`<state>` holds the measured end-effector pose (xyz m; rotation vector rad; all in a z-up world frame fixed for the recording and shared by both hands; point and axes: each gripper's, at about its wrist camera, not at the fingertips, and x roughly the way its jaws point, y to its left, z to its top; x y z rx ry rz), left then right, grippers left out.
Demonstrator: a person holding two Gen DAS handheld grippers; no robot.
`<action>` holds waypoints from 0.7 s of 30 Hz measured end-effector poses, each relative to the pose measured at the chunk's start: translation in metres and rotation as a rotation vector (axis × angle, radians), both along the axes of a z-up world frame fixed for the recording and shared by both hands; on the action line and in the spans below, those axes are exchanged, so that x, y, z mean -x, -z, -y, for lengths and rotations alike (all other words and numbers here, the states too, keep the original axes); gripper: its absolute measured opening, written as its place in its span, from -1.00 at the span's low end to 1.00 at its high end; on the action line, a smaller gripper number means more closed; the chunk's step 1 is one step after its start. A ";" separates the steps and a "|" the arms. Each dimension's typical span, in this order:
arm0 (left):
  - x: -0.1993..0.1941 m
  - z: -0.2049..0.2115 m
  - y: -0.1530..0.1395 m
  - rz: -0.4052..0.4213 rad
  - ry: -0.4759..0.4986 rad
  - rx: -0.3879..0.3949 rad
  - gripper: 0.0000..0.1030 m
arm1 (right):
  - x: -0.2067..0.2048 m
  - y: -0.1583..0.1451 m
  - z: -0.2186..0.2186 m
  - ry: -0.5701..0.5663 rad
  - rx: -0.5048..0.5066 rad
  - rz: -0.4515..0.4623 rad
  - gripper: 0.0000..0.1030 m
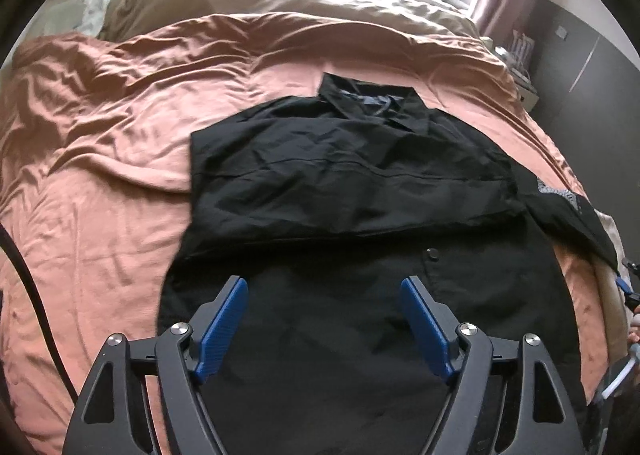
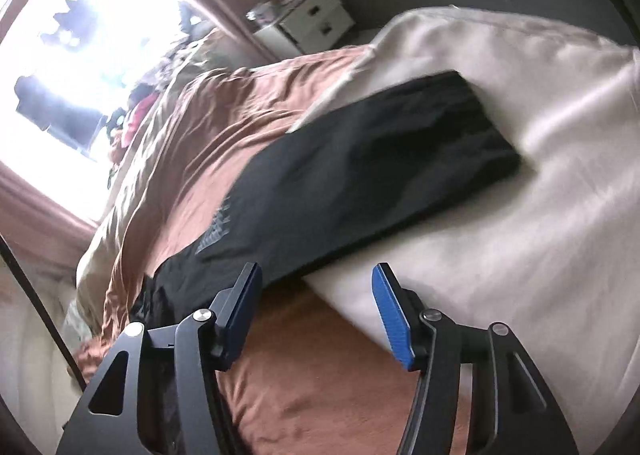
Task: Fold large clothes
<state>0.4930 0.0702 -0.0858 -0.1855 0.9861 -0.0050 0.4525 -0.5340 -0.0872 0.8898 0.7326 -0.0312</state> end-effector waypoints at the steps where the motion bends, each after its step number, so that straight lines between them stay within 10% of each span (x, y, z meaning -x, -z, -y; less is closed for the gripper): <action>1: -0.001 0.004 0.001 -0.001 0.006 -0.002 0.55 | -0.006 0.000 -0.004 0.003 -0.011 -0.004 -0.04; 8: -0.004 0.019 0.000 -0.007 0.035 -0.027 0.55 | -0.018 0.014 0.005 0.065 -0.068 0.008 -0.30; 12: 0.001 0.017 -0.004 0.006 0.033 -0.025 0.55 | -0.023 0.009 0.000 0.058 -0.052 0.057 -0.98; 21: 0.020 -0.008 -0.010 0.029 -0.009 0.015 0.55 | -0.009 -0.087 -0.060 -0.067 0.085 0.266 -1.00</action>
